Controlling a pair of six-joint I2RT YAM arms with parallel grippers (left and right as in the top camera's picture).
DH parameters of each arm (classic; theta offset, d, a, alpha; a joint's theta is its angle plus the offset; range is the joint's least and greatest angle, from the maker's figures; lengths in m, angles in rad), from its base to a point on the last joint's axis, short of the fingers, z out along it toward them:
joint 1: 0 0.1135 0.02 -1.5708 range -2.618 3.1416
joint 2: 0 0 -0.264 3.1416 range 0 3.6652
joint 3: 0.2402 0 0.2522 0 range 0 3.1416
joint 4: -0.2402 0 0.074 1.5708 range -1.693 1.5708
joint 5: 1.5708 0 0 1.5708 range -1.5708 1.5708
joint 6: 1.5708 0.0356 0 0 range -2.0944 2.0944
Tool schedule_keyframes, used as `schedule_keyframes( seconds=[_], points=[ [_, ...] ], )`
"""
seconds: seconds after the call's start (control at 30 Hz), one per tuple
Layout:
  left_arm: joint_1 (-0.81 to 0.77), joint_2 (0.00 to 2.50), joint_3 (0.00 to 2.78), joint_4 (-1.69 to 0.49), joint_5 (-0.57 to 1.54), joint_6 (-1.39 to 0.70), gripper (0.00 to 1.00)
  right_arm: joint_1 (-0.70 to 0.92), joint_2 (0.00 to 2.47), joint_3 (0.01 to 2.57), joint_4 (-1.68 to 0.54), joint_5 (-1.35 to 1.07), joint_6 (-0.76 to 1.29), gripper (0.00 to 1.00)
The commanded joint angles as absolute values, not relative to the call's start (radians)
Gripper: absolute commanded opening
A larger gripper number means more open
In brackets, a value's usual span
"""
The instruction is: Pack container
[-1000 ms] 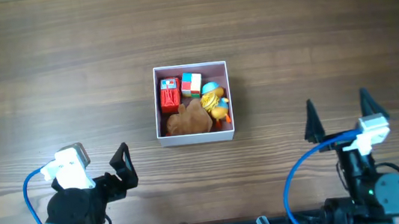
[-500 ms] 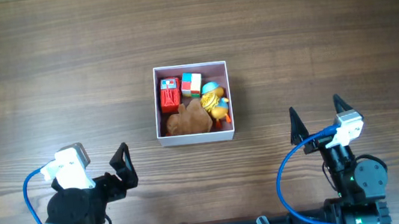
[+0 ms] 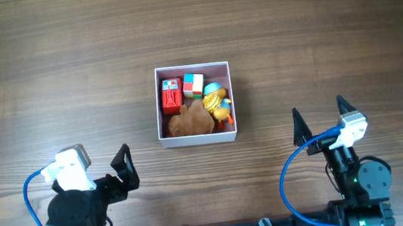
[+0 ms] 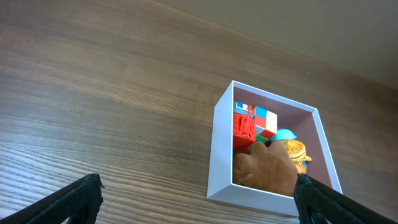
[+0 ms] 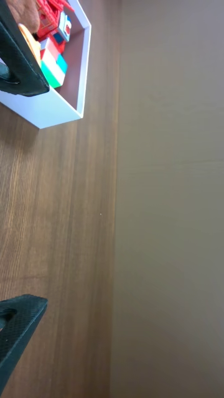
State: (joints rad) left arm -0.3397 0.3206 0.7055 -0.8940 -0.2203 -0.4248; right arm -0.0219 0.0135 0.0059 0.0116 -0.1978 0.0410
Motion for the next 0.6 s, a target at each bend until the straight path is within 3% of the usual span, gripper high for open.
schedule_keyframes(
  seconds=[0.0, 0.07, 0.2, 0.33, 0.5, 0.57],
  points=[
    [-0.345, 0.314, 0.697, -0.892, -0.237, -0.434, 1.00, -0.016, 0.010, 0.005, 0.015, -0.180, 0.059, 1.00],
    [-0.328, 0.313, 0.697, -0.913, -0.273, -0.385, 1.00, -0.016, 0.010, 0.005, 0.015, -0.180, 0.059, 1.00],
    [-0.150, 0.275, 0.652, -0.914, -0.169, -0.385, 1.00, -0.016, 0.010, 0.005, 0.014, -0.180, 0.059, 1.00],
    [-0.072, 0.114, 0.489, -0.777, -0.168, -0.346, 1.00, -0.016, 0.010, 0.005, 0.015, -0.180, 0.059, 1.00],
    [-0.061, 0.006, 0.274, -0.440, -0.165, -0.313, 1.00, -0.016, 0.010, 0.005, 0.015, -0.180, 0.059, 1.00],
    [-0.062, 0.003, 0.163, -0.191, -0.160, -0.268, 1.00, -0.016, 0.010, 0.005, 0.015, -0.180, 0.059, 1.00]
  ],
)
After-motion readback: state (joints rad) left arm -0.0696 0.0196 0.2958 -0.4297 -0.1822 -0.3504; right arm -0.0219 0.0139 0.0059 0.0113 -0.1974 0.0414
